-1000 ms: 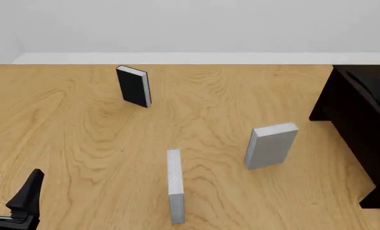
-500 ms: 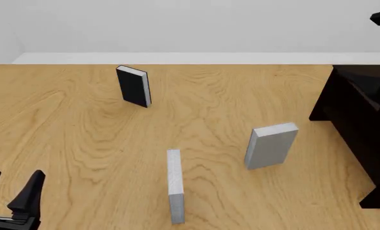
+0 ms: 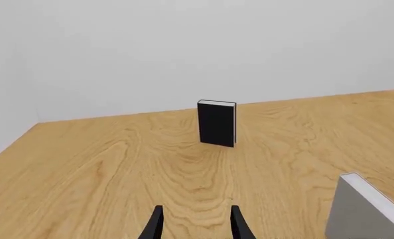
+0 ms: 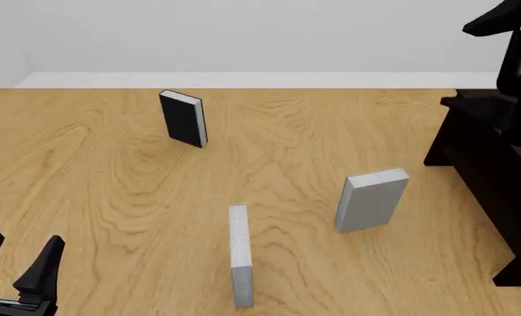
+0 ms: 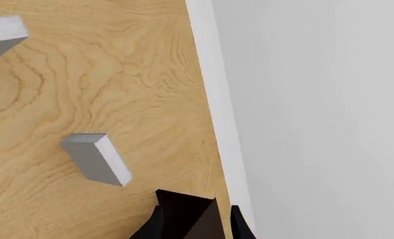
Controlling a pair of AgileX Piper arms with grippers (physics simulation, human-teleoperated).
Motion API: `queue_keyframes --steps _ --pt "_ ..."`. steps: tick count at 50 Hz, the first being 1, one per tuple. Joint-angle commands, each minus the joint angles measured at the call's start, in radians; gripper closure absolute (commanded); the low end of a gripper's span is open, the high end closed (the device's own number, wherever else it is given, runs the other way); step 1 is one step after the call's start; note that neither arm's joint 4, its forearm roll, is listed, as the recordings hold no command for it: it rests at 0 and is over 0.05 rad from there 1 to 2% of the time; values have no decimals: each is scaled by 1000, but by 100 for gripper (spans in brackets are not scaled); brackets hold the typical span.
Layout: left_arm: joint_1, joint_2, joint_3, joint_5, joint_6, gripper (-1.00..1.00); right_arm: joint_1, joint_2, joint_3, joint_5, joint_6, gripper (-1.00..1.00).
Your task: Pick up the book on the right and place it on the cabinet shelf.
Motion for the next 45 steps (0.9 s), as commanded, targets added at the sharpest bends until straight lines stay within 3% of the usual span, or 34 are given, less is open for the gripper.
queue_keyframes --steps 1,13,26,45 --pt "-5 -2 0 3 10 -100 19 72 -60 63 -34 -100" --pt "-16 -3 0 9 25 -100 28 119 -101 164 -84 -100" --pt "-17 -2 0 7 32 -100 37 168 -127 205 -114 -100" --pt "-20 -4 0 12 36 -100 54 279 -176 236 -84 -100"
